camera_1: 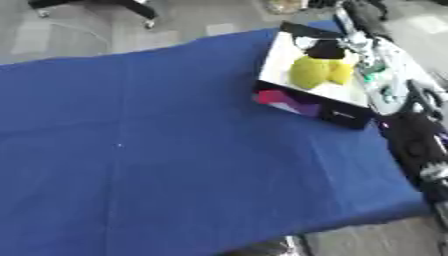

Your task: Pick up the objects with one hand, pass them to the other hand, and then place them into the box on the other side of the table.

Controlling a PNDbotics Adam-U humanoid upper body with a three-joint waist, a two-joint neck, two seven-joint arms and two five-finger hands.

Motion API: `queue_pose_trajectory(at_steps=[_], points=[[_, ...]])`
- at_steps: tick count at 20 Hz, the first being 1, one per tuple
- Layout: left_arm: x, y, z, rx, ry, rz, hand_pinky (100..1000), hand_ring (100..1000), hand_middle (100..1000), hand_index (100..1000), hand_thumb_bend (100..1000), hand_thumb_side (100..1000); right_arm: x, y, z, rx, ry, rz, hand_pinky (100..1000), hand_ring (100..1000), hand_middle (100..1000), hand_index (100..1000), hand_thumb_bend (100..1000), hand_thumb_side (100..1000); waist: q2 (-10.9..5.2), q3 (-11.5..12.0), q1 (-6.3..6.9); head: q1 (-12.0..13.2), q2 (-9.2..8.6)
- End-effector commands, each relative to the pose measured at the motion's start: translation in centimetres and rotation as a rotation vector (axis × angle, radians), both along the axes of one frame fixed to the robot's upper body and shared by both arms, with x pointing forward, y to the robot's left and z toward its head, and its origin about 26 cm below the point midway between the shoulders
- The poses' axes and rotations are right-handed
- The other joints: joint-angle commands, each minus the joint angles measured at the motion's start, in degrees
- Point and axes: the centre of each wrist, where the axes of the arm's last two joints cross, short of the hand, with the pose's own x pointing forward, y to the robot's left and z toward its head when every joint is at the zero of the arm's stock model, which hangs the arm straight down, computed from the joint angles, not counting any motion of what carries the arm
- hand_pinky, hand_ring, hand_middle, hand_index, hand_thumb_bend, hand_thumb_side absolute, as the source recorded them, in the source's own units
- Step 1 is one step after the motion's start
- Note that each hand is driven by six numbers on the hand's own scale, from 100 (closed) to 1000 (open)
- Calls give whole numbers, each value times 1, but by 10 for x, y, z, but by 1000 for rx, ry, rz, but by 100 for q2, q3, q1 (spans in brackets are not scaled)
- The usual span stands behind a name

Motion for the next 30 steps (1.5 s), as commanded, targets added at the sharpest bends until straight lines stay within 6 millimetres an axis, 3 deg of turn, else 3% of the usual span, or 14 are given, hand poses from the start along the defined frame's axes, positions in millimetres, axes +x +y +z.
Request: queue_pose_trajectory(at_steps=[1,3,5,10,16,18,19,20,26,30], points=[[5,30,27,155,-6,110,801,658,672,802,569,564,-36,49,24,3,-201,190,761,848,741,938,264,320,-100,-53,62,970,-15],[11,49,41,281,37,187,808,684,698,820,597,569,-45,72,16,-18,-214,298,758,848,738,935,228,326,-109,-125,79,1377,-15],[17,66,52,394,93,252,813,704,720,836,620,566,-50,89,5,-26,-195,377,750,849,733,940,193,334,-109,-185,87,1608,-15],[37,118,74,638,293,429,817,740,748,861,669,507,-57,115,-11,-72,-123,530,752,851,733,943,161,342,-71,-271,86,1795,-15],[54,186,78,677,510,676,802,734,742,851,687,474,-58,121,-9,-96,-110,571,752,855,735,951,126,364,103,-423,32,1796,-15],[54,204,73,650,555,762,795,724,734,842,649,425,-58,122,-9,-97,-108,573,751,855,735,953,113,371,165,-499,23,1702,-15],[54,213,69,638,577,803,791,719,730,838,593,349,-58,122,-9,-97,-108,574,750,855,734,953,102,375,193,-544,22,1644,-15],[52,222,65,628,599,839,791,719,729,838,592,348,-58,123,-8,-96,-108,574,750,855,734,953,101,375,219,-590,24,1607,-15],[41,252,45,572,671,961,774,693,706,815,628,395,-58,125,-7,-79,-110,574,744,854,728,959,100,389,367,-835,32,1510,-15],[39,257,40,496,633,986,767,672,686,794,627,443,-57,127,-8,-64,-111,576,738,854,724,964,100,400,522,-958,26,1506,-15]])
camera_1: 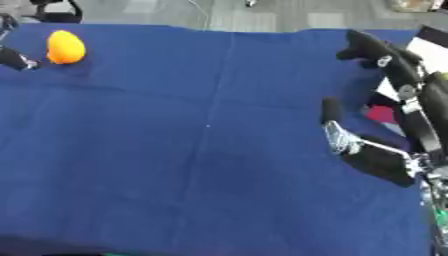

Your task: Pick up the objects with one hand, pass them to the other hand, and then place them into the box on the other side of the table.

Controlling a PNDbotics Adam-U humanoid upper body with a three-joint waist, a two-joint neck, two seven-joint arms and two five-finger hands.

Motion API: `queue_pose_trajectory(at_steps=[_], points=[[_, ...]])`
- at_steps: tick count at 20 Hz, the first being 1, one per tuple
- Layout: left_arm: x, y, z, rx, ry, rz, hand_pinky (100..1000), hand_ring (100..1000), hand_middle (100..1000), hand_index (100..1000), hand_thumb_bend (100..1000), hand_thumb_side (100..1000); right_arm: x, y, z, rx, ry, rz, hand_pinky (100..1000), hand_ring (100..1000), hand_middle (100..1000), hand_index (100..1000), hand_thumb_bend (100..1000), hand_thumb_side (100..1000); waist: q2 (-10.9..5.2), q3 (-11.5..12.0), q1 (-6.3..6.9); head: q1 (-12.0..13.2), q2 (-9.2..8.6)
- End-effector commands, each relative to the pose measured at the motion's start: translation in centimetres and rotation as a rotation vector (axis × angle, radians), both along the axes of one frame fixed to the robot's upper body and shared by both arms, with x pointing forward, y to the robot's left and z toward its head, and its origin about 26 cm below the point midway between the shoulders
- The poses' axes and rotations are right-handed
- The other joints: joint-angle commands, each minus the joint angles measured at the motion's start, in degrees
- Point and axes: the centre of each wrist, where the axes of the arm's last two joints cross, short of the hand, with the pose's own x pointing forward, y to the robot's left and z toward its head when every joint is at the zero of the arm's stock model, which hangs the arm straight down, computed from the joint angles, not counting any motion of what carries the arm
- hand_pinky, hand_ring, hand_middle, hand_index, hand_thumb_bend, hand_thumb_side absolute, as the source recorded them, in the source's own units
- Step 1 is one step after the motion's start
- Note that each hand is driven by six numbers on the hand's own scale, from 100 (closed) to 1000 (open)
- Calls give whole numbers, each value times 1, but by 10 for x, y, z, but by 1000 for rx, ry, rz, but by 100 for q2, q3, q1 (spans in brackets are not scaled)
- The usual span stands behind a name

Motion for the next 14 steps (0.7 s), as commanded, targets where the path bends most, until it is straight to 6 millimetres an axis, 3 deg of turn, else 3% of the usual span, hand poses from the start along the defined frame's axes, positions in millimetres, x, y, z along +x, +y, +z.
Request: queue_pose_trajectory(at_steps=[1,5,10,14], points=[[-8,16,25,18,-114,42,765,666,682,789,604,444,-2,2,9,22,-29,8,737,854,722,965,100,401,39,-30,7,-13,-14],[-7,15,27,21,-243,51,755,638,655,763,512,413,0,6,8,37,-30,9,732,853,716,969,100,407,221,-116,-15,28,-14],[-1,8,25,11,-342,39,753,631,648,757,508,420,0,9,9,52,-36,14,728,853,711,972,100,410,416,-255,-40,79,-14],[7,-3,21,-10,-382,15,712,536,532,653,367,260,1,12,8,56,-34,18,727,854,711,974,100,416,494,-344,-46,107,-14]])
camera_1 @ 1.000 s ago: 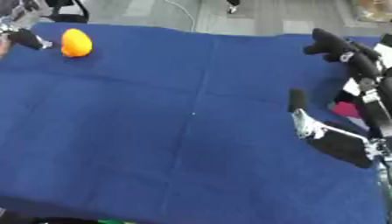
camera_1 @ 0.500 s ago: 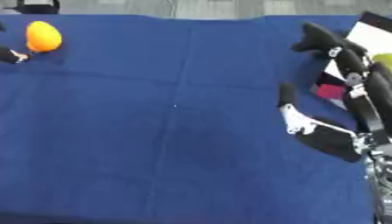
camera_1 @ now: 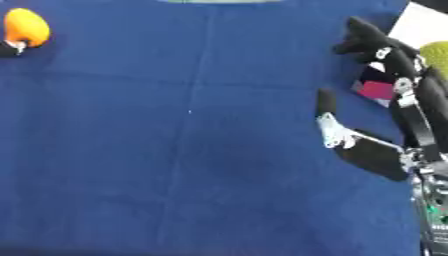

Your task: Pick up the objects with one hand, pass them to the other hand, and then place them into the box on the other side of the table.

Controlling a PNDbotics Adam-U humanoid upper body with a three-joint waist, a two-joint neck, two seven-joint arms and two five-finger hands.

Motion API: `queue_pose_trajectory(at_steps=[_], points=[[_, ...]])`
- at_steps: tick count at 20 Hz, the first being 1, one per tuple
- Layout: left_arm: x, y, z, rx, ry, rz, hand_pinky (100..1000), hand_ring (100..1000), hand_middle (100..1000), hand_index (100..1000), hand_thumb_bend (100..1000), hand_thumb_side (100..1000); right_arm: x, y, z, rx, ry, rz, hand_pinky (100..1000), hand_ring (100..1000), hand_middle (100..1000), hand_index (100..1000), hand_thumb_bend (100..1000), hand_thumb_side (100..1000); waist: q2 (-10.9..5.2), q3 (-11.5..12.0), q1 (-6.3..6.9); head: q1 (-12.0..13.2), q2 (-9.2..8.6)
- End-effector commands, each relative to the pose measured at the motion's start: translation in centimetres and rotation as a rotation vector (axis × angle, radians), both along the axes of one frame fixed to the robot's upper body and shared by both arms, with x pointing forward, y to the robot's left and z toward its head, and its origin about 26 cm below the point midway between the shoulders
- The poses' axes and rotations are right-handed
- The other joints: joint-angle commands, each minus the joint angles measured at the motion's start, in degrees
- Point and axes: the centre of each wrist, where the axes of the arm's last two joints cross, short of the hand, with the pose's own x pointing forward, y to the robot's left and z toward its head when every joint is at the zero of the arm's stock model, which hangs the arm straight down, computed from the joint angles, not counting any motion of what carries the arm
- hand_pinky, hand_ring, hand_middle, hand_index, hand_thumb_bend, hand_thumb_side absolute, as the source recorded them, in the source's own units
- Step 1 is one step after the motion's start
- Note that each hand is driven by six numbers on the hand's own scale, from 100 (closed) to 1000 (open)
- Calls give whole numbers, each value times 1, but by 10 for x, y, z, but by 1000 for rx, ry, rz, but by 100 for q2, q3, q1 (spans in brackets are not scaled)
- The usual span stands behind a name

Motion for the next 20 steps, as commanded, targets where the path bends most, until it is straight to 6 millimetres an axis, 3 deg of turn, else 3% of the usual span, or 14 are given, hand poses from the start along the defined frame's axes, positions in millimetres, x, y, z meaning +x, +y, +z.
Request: queue_pose_trajectory(at_steps=[1,2,3,5,9,14,20], points=[[4,-3,14,14,-68,-13,671,457,437,548,231,136,-1,2,6,9,-24,4,727,854,711,974,100,416,-13,-24,-46,36,-13],[6,-6,11,7,-75,-23,666,448,425,537,217,127,0,2,6,11,-24,3,727,854,711,974,100,416,-14,-36,-47,37,-13],[8,-9,10,0,-89,-35,623,357,309,427,108,100,0,2,6,11,-24,2,728,854,711,974,100,416,-22,-46,-46,35,-13],[11,-16,12,-11,-144,-70,602,312,247,376,100,100,0,1,5,10,-22,-3,728,853,712,973,100,421,-53,-48,-37,20,-13],[16,-37,31,6,-222,-216,609,314,241,370,107,100,1,-1,5,4,-17,-11,732,853,715,970,100,419,-211,29,7,-65,-13],[9,-69,56,15,-291,-410,614,319,244,371,100,100,0,-5,2,-22,-2,-9,738,853,720,965,100,417,-546,191,49,-271,-13],[-7,-125,63,-67,-363,-682,620,324,250,372,100,100,-4,-10,3,-61,5,14,752,851,729,952,100,397,-1012,427,105,-621,-13]])
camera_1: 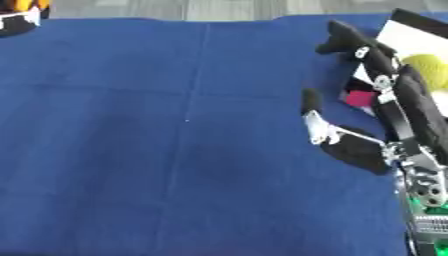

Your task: Pick up the objects with one hand, pass them to the other hand, and then place them into the box on the other side of the table.

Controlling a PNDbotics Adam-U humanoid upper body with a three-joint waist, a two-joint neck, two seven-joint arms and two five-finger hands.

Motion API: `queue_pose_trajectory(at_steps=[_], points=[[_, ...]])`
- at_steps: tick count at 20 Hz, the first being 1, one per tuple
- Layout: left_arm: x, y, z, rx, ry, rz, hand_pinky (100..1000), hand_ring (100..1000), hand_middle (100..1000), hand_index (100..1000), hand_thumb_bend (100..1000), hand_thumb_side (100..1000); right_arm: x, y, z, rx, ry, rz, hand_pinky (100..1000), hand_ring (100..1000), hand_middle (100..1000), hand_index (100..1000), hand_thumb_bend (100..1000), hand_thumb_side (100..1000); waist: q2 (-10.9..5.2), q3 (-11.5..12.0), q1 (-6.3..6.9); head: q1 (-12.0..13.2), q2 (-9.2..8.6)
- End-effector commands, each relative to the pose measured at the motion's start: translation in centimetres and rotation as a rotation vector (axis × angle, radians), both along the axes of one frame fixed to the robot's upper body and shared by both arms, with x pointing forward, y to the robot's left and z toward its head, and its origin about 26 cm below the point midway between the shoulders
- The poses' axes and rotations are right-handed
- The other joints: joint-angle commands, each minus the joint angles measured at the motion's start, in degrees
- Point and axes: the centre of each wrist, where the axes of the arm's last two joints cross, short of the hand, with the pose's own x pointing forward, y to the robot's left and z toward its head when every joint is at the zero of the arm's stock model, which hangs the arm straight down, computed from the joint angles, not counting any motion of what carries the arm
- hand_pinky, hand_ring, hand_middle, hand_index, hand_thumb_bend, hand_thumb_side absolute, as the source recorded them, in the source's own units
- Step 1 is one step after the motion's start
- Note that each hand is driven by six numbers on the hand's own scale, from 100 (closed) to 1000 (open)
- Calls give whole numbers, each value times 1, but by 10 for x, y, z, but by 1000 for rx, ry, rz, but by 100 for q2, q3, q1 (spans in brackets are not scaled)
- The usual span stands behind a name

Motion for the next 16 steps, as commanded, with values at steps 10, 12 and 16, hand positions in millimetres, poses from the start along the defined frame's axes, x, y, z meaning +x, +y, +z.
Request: queue_pose_trajectory(at_steps=[10,12,16], points=[[-38,-147,-6,-103,-76,-630,630,326,255,374,100,104,-3,9,34,-124,-79,184,784,884,792,979,278,435,-404,171,35,-386,-14],[-41,-169,-11,-116,-69,-727,631,325,254,373,100,113,-3,12,39,-147,-64,207,790,903,818,998,338,464,-398,186,19,-412,-14],[-43,-204,-14,-169,-67,-914,637,327,255,373,100,134,-3,17,46,-156,-3,227,790,940,851,1000,428,508,-379,214,-9,-469,-14]])
